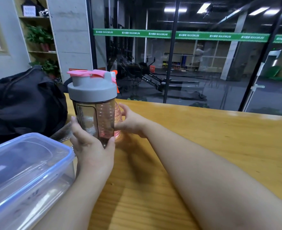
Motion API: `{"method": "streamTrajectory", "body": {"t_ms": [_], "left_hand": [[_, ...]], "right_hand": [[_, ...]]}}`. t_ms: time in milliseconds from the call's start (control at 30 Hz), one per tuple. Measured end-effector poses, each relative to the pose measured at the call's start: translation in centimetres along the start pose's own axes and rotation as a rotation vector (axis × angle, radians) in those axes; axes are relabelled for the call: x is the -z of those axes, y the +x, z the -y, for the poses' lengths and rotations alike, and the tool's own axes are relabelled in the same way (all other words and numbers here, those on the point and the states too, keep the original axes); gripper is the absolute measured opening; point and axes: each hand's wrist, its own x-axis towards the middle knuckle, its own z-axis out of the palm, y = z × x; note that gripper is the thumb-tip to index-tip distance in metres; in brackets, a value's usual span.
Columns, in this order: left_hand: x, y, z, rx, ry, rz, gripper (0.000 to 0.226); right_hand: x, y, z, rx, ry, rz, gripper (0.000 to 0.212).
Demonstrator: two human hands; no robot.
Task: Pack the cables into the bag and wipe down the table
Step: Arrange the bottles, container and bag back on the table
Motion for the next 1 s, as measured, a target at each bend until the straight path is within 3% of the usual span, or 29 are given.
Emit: {"method": "streamTrajectory", "body": {"t_ms": [200,433,533,900,1000], "left_hand": [[0.0,-0.1,0.3,-0.014,-0.012,0.042,0.104],[-0.1,0.1,0.2,0.009,-0.024,0.007,0.103],[-0.1,-0.1,0.0,0.023,0.009,-0.038,0.101],[0.2,-0.1,0.1,0.026,0.045,-0.037,0.100],[0.1,-0.1,0.1,0.038,0.068,-0.054,0.101]], "right_hand": [[0.2,-0.3,0.3,0.018,-0.089,-0.064,0.083],[0.8,0.4,1.8,0.042,0.255,-0.135,0.063],[0.5,0.9,2.4,0.116,0.242,-0.165,0.053],[-0.3,1.0,3.1,0.157,0.164,-0.203,0.072],[-0.1,0.3,3.1,0.157,0.161,-0.206,0.069]]}}
